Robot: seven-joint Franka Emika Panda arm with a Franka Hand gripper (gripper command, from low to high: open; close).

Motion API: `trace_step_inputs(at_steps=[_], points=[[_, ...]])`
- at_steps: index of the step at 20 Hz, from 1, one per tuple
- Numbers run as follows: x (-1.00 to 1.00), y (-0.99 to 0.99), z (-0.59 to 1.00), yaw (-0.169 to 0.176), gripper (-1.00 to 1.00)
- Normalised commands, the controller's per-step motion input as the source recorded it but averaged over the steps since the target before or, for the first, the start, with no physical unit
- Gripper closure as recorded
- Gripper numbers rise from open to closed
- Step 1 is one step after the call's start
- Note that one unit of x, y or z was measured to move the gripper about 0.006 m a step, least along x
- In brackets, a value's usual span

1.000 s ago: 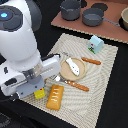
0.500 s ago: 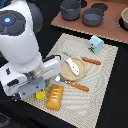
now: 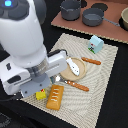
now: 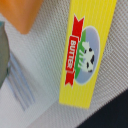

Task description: Interact with the objects in diverse but meaningful ways.

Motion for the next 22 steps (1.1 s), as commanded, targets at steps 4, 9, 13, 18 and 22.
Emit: trace_step_inputs(at_steps=[4,9,13,18,22], points=[[0.57,0.55,0.66,-0.007,-1.0],[0.71,0.54,0.38,-0.014,-1.0],[0.69,0.37,0.1,-0.031,-1.0],[0.64,0.25,-0.01,-0.021,-1.0],[0.62,0.26,0.0,-0.02,-1.0]])
